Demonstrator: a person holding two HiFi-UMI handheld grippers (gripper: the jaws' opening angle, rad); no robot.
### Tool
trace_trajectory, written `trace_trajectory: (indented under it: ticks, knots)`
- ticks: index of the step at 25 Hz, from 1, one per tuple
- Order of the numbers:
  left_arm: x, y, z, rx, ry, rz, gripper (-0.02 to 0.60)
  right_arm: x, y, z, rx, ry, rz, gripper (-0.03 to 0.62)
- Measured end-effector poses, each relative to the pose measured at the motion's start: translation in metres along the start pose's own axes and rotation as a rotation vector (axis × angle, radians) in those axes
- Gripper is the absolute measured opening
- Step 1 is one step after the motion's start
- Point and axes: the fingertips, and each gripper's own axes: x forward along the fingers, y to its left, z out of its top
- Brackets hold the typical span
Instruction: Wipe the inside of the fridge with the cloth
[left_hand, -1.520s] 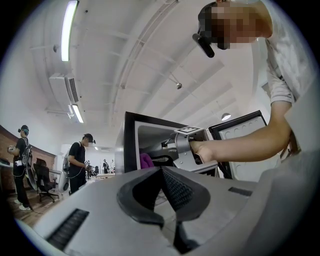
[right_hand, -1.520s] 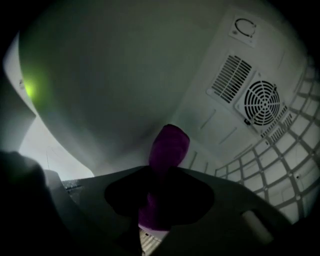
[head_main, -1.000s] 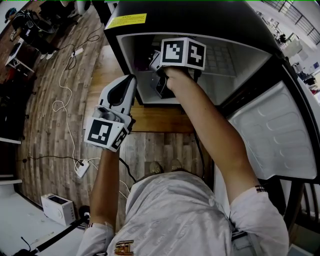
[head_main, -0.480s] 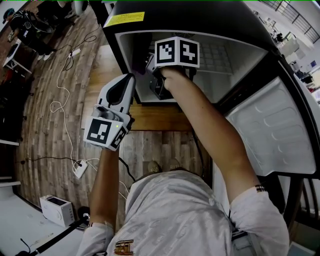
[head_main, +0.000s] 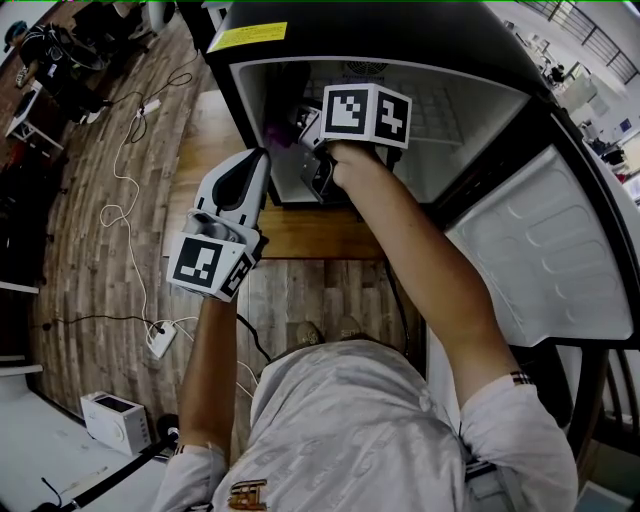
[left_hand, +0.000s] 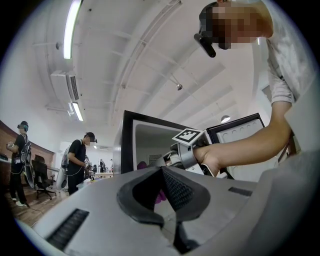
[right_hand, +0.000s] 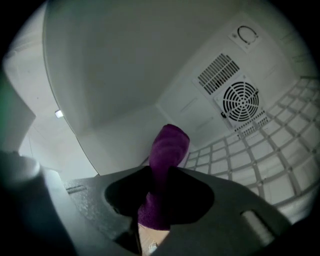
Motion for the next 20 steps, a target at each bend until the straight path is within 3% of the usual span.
trace_trajectory:
  ticks: [11, 20]
  knots:
    - [0.002, -0.01, 0.003, 0.011, 0.002, -0.03, 0.0, -0.038, 0.032, 0.035, 0.116, -0.181, 0.178, 0.112]
    - [0.006, -0.005, 0.01, 0.022, -0.004, -0.028, 0.0, -0.029, 0.053, 0.049, 0.12, -0.223, 0.258, 0.112]
